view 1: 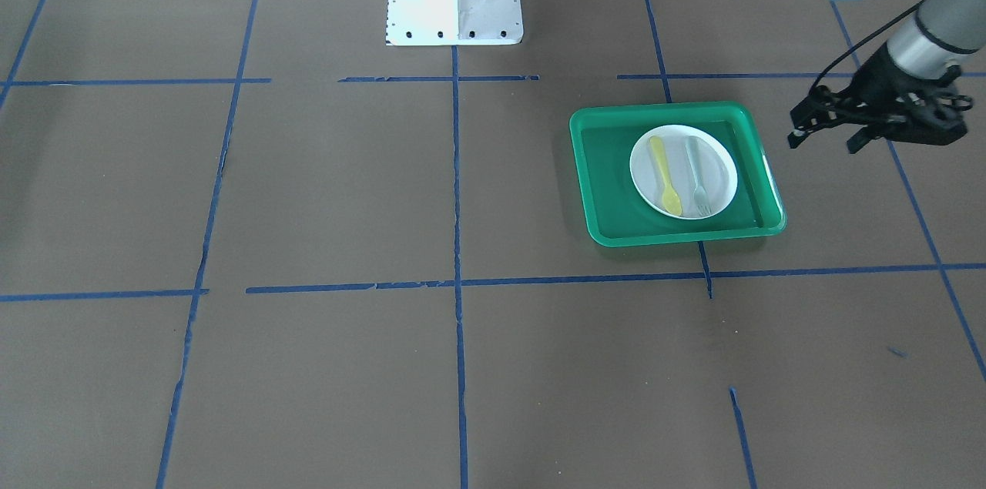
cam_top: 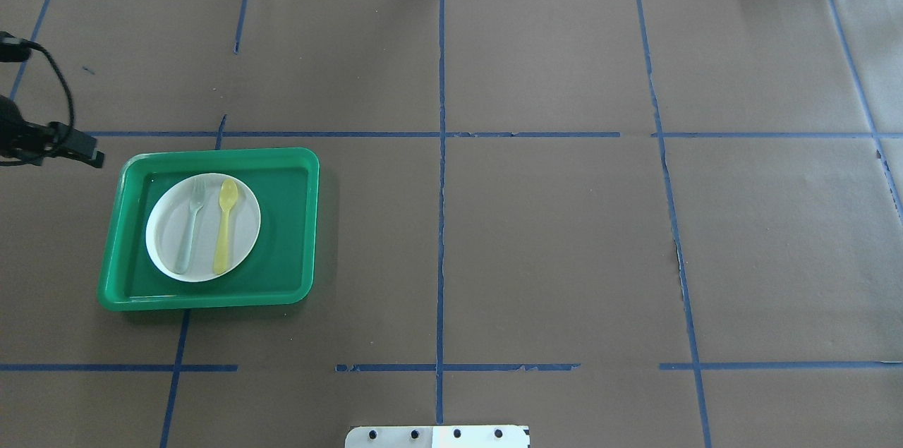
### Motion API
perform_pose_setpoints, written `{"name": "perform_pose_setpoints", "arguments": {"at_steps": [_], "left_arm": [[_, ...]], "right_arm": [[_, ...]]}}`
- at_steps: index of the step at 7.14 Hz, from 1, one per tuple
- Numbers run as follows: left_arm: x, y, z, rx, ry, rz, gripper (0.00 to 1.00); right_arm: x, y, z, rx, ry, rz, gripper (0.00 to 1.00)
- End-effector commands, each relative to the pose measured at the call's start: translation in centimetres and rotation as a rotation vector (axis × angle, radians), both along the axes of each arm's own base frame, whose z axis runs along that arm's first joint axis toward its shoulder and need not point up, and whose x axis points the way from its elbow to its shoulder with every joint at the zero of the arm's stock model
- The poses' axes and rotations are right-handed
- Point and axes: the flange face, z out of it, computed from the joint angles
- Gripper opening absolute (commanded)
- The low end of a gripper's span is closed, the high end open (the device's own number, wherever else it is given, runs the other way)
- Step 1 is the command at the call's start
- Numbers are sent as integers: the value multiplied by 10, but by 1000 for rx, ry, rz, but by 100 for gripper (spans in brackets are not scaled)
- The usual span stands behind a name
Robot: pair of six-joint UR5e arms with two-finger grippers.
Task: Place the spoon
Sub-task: 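Move the left gripper over the yellow spoon on the white plate, then lower the left gripper and close it on the yellow spoon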
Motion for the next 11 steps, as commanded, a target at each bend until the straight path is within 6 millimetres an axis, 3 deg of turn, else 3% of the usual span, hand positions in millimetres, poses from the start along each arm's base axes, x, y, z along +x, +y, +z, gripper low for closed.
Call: {"name": "perform_pose_setpoints", "arguments": {"at_steps": [1,2,3,4,5,9,11], "left_arm": [[104,2,-12,-28,6,-45,99],[130,9,-14,-38,-4,-46,97],[147,19,-13,-52,-9,-36,88],[164,30,-17,-70,-2,-22,76],[172,37,-16,-81,-4,-11,53],[184,43,-5,-97,-23,7,52],[184,43,-5,-98,-22,8,30]], "right_arm": [[0,0,0,2,0,-1,100],[0,0,0,0,0,0,100],[0,0,0,1,0,-1,100],[0,0,0,1,0,0,100],[0,0,0,1,0,0,100],[0,0,0,0,0,0,100],[0,0,0,0,0,0,100]]}}
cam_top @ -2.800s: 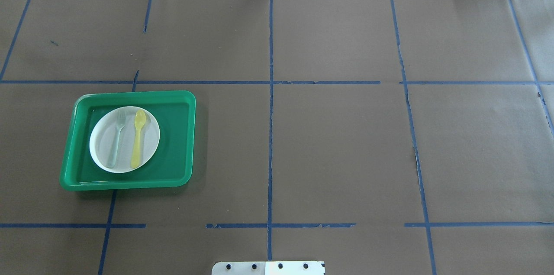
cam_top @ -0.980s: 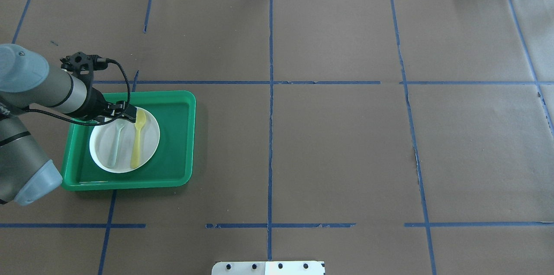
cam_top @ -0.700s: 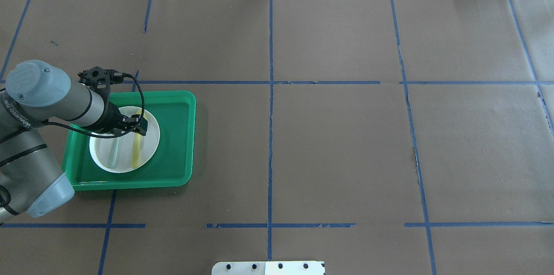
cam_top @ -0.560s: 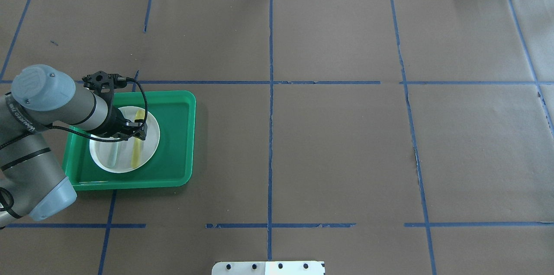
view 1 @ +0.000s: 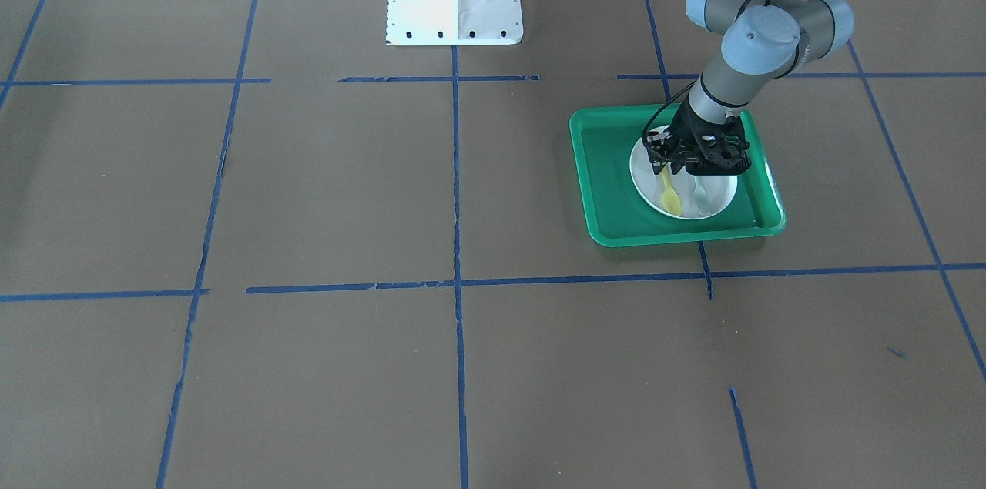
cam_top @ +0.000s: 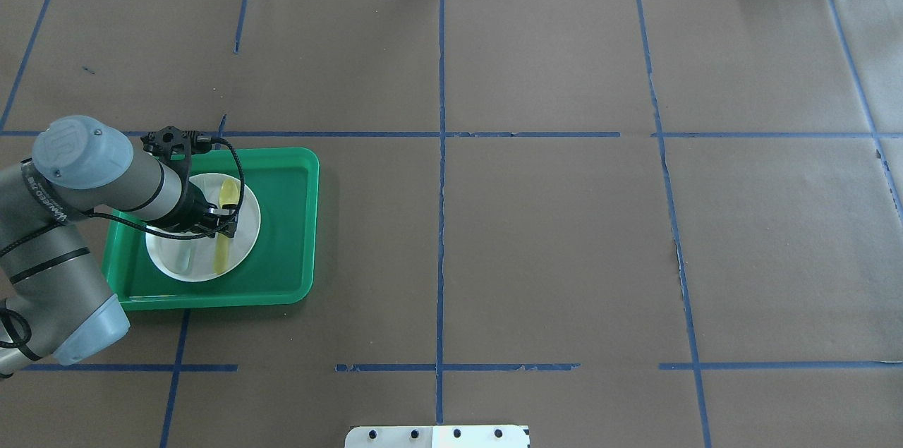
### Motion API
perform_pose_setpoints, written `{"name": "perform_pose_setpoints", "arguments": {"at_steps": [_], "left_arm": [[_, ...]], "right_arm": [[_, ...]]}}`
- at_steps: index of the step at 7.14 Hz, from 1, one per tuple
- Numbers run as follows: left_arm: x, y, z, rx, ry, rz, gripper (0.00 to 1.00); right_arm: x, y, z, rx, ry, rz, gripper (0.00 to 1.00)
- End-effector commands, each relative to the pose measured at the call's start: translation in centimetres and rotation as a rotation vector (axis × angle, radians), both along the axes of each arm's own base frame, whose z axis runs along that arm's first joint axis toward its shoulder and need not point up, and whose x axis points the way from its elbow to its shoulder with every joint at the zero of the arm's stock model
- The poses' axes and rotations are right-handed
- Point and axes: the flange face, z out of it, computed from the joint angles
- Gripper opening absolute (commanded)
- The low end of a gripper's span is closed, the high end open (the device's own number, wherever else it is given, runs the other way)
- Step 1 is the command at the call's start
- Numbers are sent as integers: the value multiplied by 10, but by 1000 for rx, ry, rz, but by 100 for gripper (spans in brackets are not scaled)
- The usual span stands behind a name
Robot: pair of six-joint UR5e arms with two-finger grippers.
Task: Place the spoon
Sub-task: 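Lower the left gripper and close it on the yellow spoon, then lift the yellow spoon and carry it off the plate onto the tray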
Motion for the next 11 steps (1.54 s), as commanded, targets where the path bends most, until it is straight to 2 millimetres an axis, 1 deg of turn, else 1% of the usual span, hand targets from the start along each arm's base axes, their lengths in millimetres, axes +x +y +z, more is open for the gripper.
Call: {"name": "perform_pose_setpoints", "arguments": {"at_steps": [1,3,4,5,6,7,8,9,10,11], "left_arm": [[0,0,1,-2,-1,1,30],[1,-1,3,-6,-6,1,31],[1,0,3,-9,-3,3,22],[-1,1,-2,-8,3,3,0],[-7,0,-8,1,14,-5,0],[-18,3,-20,14,29,-13,0],[-27,-5,-37,11,48,-51,0],[-20,-11,-53,-41,53,-98,0],[-1,-17,-76,-71,68,-124,0],[29,-10,-85,-93,67,-125,0]], "right_arm": [[0,0,0,0,0,0,100],[0,0,0,0,0,0,100],[0,0,0,0,0,0,100],[0,0,0,0,0,0,100],[0,0,0,0,0,0,100],[0,0,0,0,0,0,100],[0,0,0,2,0,0,100],[0,0,0,0,0,0,100],[0,0,0,0,0,0,100],[0,0,0,1,0,-1,100]]}}
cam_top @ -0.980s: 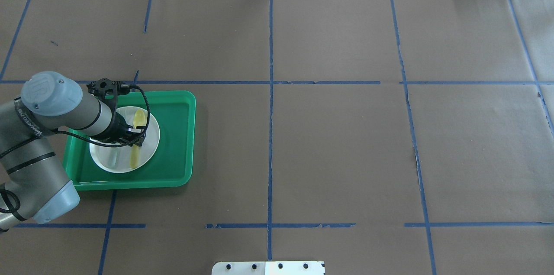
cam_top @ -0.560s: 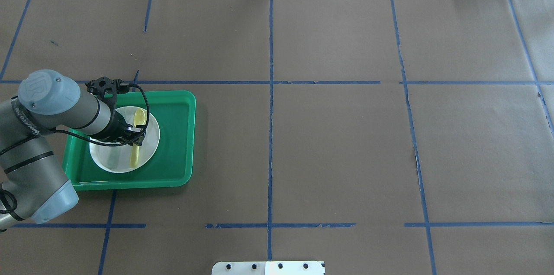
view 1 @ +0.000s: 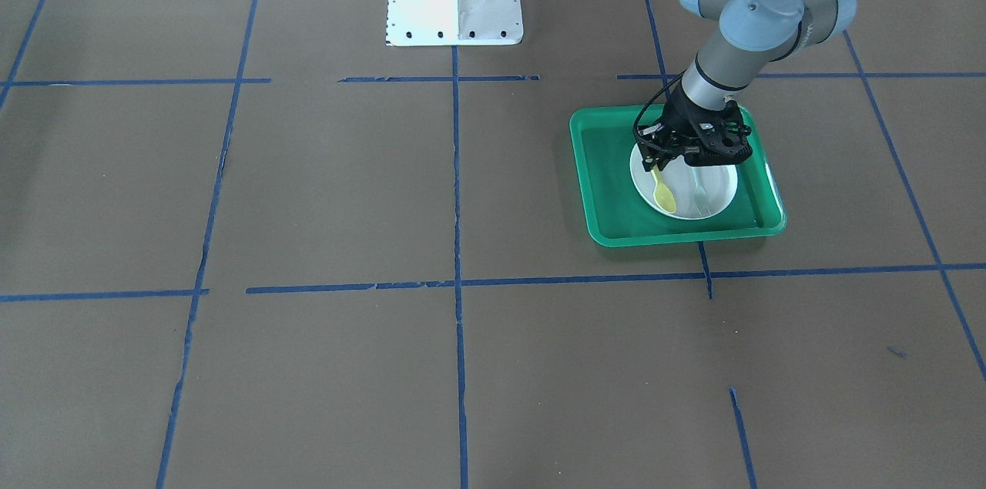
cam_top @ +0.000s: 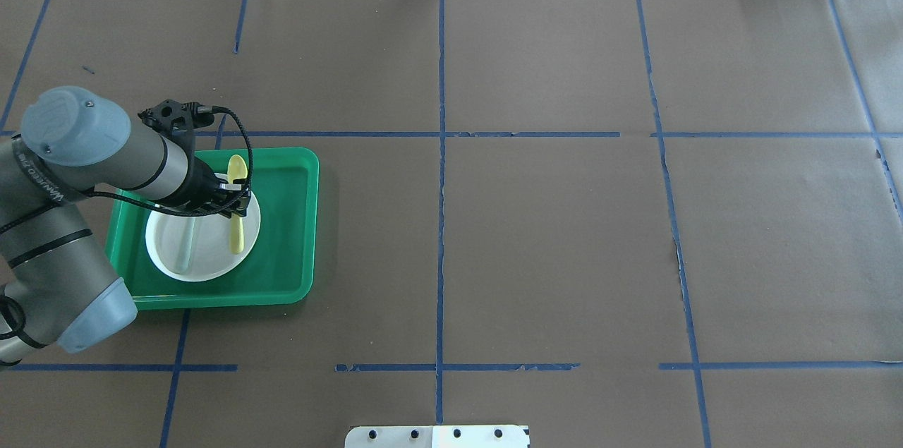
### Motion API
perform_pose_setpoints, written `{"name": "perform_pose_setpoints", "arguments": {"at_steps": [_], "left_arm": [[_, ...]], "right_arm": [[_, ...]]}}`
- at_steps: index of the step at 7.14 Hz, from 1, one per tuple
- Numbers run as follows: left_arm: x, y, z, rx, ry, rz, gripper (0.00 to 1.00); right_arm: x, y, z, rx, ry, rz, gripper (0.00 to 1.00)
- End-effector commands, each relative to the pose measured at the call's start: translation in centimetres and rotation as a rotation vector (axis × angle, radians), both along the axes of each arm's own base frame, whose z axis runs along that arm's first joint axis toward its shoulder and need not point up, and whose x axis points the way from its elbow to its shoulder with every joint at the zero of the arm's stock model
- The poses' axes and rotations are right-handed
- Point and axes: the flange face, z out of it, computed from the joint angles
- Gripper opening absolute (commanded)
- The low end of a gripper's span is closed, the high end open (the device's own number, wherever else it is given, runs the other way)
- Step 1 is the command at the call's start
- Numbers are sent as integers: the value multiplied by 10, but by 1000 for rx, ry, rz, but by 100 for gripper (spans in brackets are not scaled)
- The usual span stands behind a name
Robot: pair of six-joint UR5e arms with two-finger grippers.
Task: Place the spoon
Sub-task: 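Lift the yellow spoon and carry it off the plate onto the tray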
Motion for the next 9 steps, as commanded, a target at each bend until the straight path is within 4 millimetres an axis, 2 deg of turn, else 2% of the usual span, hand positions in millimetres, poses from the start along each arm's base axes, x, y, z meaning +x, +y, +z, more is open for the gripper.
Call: {"name": "perform_pose_setpoints", "arguments": {"at_steps": [1,2,4,5,6,7,8,9], "left_arm": [[54,15,-9,-18,-25,-6,0],[56,15,-6,-18,-30,-5,0],[55,16,-4,-13,-35,0,100],[51,17,-6,-8,-30,2,100],[39,14,-14,4,-12,-5,100],[-4,0,-18,70,-21,-12,100],[-50,-21,-12,120,-74,36,100],[-108,-49,3,122,-98,62,100]], "right_arm": [[0,0,0,1,0,-1,100],[0,0,0,0,0,0,100],[0,0,0,0,0,0,100],[0,0,0,0,0,0,100],[0,0,0,1,0,0,100],[0,0,0,0,0,0,100],[0,0,0,0,0,0,100],[0,0,0,0,0,0,100]]}}
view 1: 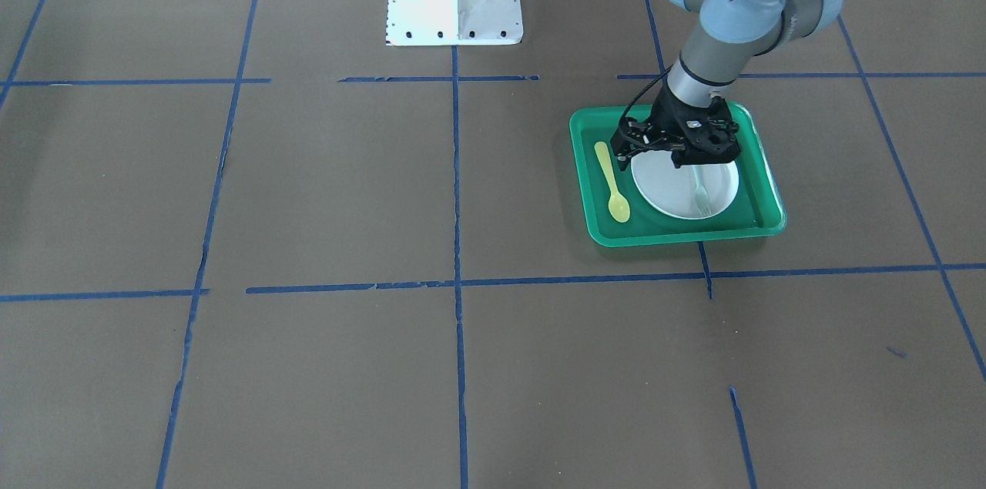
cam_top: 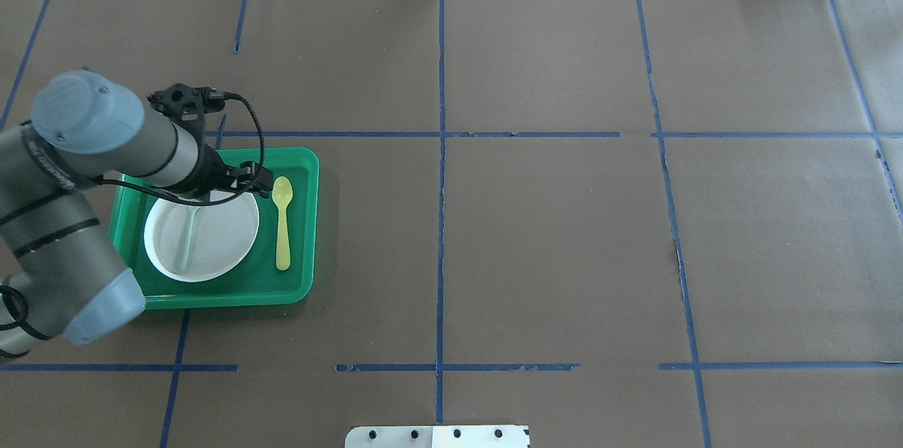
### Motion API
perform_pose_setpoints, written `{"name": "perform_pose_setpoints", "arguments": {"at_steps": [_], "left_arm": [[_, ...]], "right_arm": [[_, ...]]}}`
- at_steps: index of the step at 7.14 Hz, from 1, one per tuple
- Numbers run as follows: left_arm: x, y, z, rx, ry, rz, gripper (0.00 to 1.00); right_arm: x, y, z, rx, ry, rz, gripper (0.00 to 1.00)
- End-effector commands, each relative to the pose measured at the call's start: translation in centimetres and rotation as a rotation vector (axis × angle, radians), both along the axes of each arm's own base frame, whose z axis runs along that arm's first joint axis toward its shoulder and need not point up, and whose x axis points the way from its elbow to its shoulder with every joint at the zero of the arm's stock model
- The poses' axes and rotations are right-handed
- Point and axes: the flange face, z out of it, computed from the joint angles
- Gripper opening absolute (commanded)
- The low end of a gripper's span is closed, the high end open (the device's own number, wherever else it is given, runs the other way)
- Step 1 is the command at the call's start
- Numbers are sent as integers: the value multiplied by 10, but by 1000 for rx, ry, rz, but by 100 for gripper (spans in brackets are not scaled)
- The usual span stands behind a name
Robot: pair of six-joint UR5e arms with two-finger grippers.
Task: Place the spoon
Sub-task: 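Lift the yellow spoon and carry it off the plate onto the tray, then open the left gripper to release the spoon beside the plate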
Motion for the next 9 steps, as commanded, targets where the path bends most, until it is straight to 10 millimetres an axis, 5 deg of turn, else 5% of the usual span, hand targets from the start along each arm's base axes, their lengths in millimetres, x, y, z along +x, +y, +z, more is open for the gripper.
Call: {"name": "perform_pose_setpoints", "arguments": {"at_steps": [1,2,4,6,7,9], "left_arm": [[-120,-42,45,56,-86,49,100],[-190,-56,85,144,-152,131,100],[-318,-52,156,194,-234,264,100],[-435,8,251,110,-219,199,100],[-450,33,271,123,-161,228,100],[-447,54,286,87,-134,231,100]], "right_arm": [[0,0,0,0,0,0,100],[0,0,0,0,0,0,100],[0,0,0,0,0,0,100],[0,0,0,0,0,0,100],[0,0,0,0,0,0,100],[0,0,0,1,0,-1,100]]}}
